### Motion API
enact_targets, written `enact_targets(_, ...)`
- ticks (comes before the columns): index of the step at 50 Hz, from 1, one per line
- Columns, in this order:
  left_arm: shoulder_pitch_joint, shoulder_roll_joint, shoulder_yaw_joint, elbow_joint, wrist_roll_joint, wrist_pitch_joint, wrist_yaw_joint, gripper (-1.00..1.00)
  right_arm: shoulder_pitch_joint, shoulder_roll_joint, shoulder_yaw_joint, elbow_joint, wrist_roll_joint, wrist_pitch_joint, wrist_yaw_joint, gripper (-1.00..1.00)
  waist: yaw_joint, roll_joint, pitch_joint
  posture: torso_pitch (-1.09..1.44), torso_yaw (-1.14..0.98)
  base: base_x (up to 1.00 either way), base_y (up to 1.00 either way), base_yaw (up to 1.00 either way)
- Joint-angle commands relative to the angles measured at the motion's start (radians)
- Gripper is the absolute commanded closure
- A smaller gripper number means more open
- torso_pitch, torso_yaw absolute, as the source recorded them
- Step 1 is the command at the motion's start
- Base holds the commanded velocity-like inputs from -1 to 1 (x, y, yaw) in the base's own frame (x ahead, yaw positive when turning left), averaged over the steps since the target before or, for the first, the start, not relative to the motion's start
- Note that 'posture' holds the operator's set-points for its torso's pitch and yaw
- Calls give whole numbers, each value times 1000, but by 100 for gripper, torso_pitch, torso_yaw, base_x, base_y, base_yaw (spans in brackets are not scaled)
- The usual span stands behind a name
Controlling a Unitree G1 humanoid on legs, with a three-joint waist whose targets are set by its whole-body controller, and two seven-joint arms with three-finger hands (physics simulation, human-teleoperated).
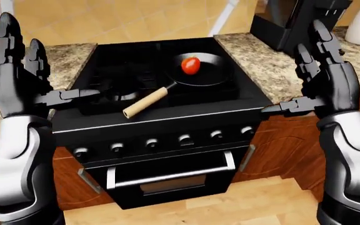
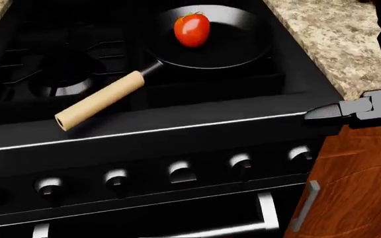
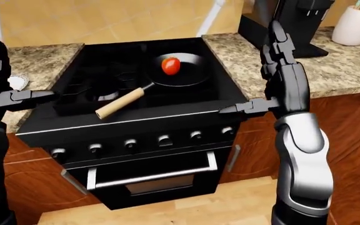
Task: Pick the tomato from the pan and place it on the plate.
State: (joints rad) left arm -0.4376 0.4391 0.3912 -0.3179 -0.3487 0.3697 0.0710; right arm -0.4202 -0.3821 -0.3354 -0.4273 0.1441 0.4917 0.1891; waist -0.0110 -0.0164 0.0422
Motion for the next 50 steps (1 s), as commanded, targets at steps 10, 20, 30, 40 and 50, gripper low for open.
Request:
enact_targets(10,-35,24,19,-37,2,-26,7,-100,-31,-11,-4,-36,6,-26,1,-100,12,80,-18,0,0,24,21,0)
enact_targets(20,-30,23,19,-46,3,-24,5,-100,-29,-12,-4,-33,4,-32,1,-100,25,-50,-20,0,0,24,20,0)
enact_targets(30,-35,27,20,-56,8,-17,3,-100,-43,-26,-13,-27,8,-25,-3,-100,-3,33,-4,0,0,23,18,0)
enact_targets(40,-29,28,25,-63,9,-19,-3,-100,-55,-37,-13,-25,24,-4,-12,-100,12,45,11,0,0,3,0,0)
enact_targets(50,-13,28,38,-105,-18,-59,-33,-100,-83,-53,3,-16,-18,31,5,-100,23,6,-25,0,0,0,0,0)
